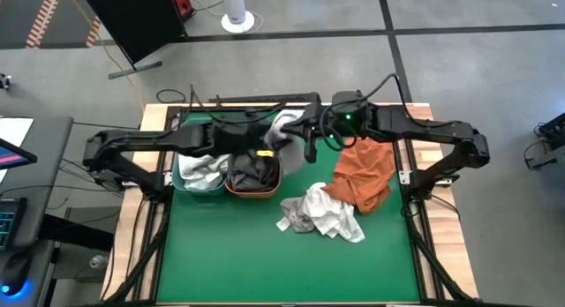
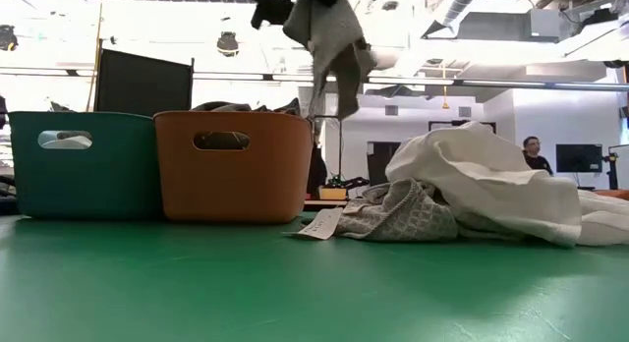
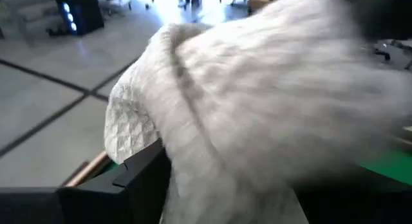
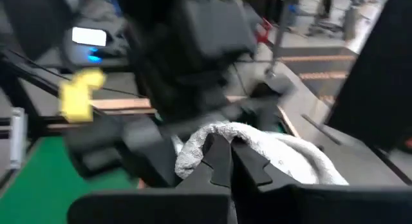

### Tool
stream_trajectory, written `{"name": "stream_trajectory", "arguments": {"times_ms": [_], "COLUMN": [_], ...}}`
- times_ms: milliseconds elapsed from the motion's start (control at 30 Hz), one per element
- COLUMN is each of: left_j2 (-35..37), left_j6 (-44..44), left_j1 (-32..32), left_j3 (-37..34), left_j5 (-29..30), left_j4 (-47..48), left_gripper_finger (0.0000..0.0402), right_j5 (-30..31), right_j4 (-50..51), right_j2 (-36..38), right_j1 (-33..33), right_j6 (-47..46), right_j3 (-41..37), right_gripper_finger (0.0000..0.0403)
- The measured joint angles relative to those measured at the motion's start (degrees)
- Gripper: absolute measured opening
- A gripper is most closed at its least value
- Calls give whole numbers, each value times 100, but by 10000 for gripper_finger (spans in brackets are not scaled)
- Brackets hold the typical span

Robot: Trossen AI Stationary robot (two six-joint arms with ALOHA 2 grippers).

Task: Sort towels by color in basket
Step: Put the light gray towel into the blue bin

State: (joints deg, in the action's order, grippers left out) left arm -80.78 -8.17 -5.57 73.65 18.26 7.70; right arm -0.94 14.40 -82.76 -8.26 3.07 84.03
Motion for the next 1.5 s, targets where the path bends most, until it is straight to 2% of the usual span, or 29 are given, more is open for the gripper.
{"name": "stream_trajectory", "arguments": {"times_ms": [167, 267, 367, 500, 533, 567, 667, 833, 967, 1067, 1200, 1333, 1500], "left_j2": [-271, -275, -214, -46, 19, 107, 473, 1286, 1765, 1897, 1943, 1937, 1937], "left_j6": [90, 181, 317, 332, 302, 260, 38, -942, -1774, -2146, -2004, -1830, -2336], "left_j1": [-81, -82, -84, -180, -220, -271, -434, -893, -1280, -1523, -1784, -2124, -2538], "left_j3": [0, 0, 0, -2, -2, -2, -2, -2, -1, -8, -505, -1482, -2820], "left_j5": [-3, 3, 52, 202, 230, 239, 316, 823, 1414, 1864, 2048, 1402, 702], "left_j4": [-578, -722, -784, -602, -507, -390, 322, 2529, 4351, 5356, 5264, 4590, 3821], "left_gripper_finger": [280, 253, 185, 53, 30, 23, 24, 24, 23, 23, 23, 23, 23], "right_j5": [-134, -139, -139, -141, -141, -141, -125, -61, -30, -30, -30, -30, -30], "right_j4": [-69, -102, -109, -88, -88, -86, -4, 209, 299, 295, 295, 320, 452], "right_j2": [62, 108, 111, 107, 107, 113, 150, 190, 190, 190, 190, 190, 190], "right_j1": [77, 82, 77, 77, 64, 49, -26, -229, -312, -310, -310, -298, -182], "right_j6": [0, -2, 0, -2, -2, -2, -55, -399, -520, -520, -603, -770, -1080], "right_j3": [0, 0, 0, 0, 0, 0, 0, 0, 0, 0, 0, 0, 0], "right_gripper_finger": [20, 28, 49, 92, 105, 119, 163, 221, 237, 237, 231, 225, 224]}}
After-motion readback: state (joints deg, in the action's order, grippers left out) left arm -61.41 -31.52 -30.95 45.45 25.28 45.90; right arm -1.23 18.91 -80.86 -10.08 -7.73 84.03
